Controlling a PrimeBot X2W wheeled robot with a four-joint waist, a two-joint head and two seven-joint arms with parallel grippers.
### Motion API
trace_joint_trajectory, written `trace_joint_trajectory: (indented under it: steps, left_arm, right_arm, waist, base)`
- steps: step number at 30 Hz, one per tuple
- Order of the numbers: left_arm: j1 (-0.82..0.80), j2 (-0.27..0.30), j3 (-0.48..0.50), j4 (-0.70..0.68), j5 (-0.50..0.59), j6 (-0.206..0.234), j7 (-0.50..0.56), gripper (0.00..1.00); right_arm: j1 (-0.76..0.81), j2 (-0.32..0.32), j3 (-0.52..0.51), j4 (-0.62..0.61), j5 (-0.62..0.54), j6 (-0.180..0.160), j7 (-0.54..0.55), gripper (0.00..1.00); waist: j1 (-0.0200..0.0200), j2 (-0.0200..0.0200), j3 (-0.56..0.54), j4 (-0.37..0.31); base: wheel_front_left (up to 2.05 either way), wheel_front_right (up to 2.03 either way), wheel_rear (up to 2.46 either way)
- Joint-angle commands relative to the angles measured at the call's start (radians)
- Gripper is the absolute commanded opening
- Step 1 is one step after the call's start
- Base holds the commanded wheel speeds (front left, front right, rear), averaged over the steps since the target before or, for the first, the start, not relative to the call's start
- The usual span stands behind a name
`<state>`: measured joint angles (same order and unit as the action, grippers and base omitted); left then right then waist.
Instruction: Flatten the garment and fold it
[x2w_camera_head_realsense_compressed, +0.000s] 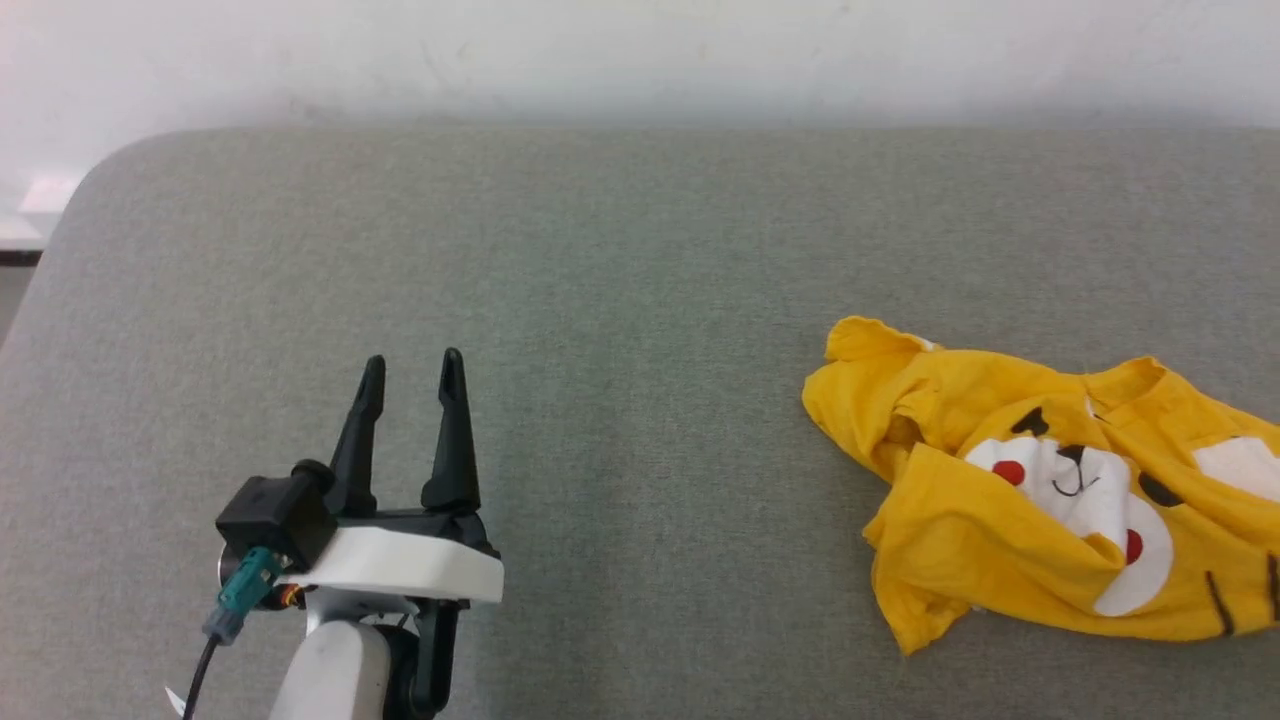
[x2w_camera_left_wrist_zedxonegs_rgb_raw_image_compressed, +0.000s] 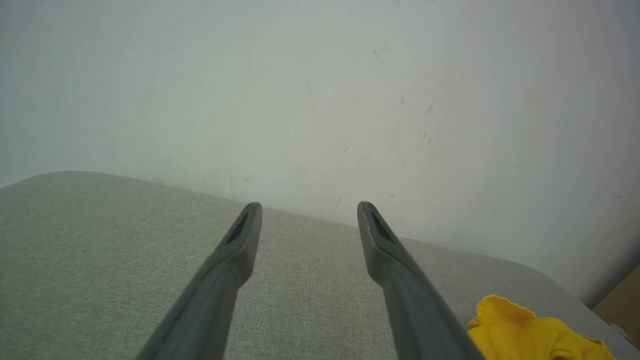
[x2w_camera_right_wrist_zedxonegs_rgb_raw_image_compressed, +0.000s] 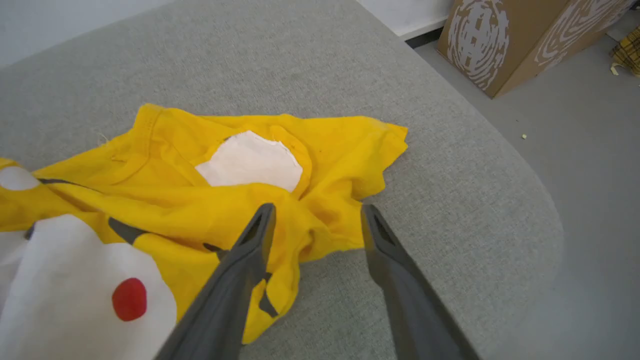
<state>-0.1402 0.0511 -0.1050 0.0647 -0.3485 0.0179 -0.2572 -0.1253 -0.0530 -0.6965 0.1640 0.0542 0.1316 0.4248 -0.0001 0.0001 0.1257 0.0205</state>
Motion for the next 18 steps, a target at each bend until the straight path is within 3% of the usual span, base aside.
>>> trace_joint_trajectory:
  steps: [1,8,13,18]
  left_arm:
    - [0.018,-0.001,-0.001,0.007,0.010,-0.008,-0.005,1.00]
    - [-0.002,-0.001,-0.069,0.063,-0.018,-0.016,-0.005,1.00]
    - [-0.106,-0.001,-0.222,0.151,-0.054,-0.024,-0.005,1.00]
    - [-0.290,-0.001,-0.397,0.315,-0.127,0.005,0.047,1.00]
  right_arm:
    - [0.014,0.002,0.014,-0.015,0.027,-0.001,-0.026,1.00]
    - [0.125,0.002,0.253,-0.078,0.136,-0.001,-0.336,1.00]
    - [0.166,0.003,0.412,-0.106,0.149,-0.001,-0.502,1.00]
    - [0.162,0.003,0.506,-0.121,0.151,-0.001,-0.580,1.00]
  waist:
    - [0.0001,-0.0001,-0.014,-0.015]
    - [0.0001,-0.0001,-0.031,-0.051]
    - [0.0001,-0.0001,-0.015,-0.101]
    - [0.0001,-0.0001,0.027,-0.163]
  base:
    - [0.00,0.00,0.00]
    - [0.00,0.00,0.00]
    - [0.00,0.00,0.00]
    - [0.00,0.00,0.00]
